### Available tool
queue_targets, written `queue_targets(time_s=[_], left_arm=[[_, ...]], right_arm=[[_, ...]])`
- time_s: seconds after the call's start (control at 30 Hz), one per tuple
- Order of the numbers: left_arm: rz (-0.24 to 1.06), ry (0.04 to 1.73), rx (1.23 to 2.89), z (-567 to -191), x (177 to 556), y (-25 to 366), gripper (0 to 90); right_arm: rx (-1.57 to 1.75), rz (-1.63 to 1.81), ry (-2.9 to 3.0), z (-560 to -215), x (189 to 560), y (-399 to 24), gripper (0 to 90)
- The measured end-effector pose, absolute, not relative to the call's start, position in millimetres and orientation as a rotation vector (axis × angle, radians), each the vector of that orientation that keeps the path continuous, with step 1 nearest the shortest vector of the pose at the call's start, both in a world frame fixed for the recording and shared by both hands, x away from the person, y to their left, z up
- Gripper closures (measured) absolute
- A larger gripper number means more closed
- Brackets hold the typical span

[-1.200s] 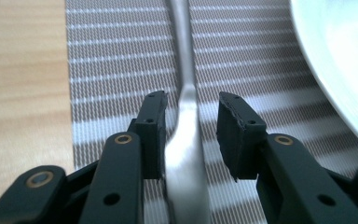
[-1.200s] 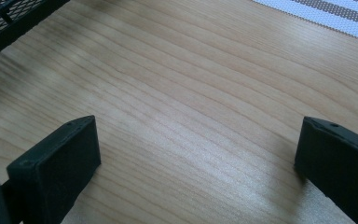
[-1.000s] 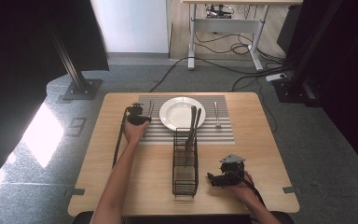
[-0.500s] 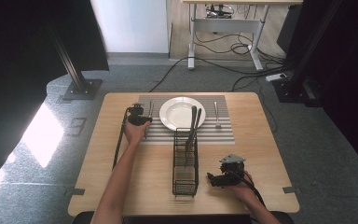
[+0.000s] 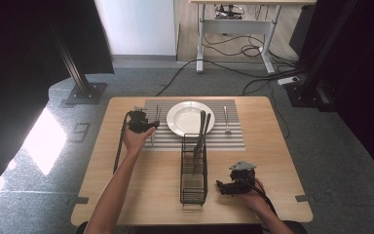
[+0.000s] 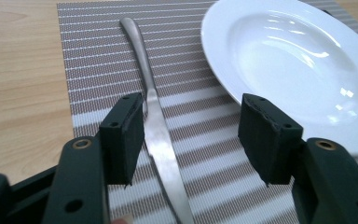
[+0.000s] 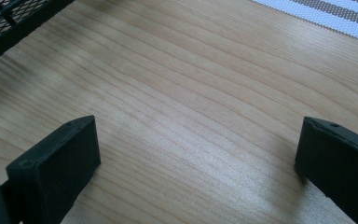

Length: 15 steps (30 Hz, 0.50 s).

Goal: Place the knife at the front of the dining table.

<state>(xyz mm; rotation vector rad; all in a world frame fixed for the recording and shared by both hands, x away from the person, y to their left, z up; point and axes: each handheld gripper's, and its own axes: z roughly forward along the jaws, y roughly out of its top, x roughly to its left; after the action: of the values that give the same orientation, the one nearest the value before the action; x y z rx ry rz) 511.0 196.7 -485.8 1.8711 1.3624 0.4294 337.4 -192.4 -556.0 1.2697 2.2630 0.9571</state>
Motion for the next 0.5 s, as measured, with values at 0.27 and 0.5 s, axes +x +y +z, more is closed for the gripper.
queue_targets(time_s=[0.27, 0.5], left_arm=[[0.400, 1.286, 1.877, -480, 468, 211, 37.8], [0.369, 1.227, 1.890, -476, 429, 220, 36.2]], right_arm=[[1.270, 0.957, 2.263, -556, 337, -192, 0.0], [1.274, 0.956, 2.264, -556, 337, -192, 0.0]])
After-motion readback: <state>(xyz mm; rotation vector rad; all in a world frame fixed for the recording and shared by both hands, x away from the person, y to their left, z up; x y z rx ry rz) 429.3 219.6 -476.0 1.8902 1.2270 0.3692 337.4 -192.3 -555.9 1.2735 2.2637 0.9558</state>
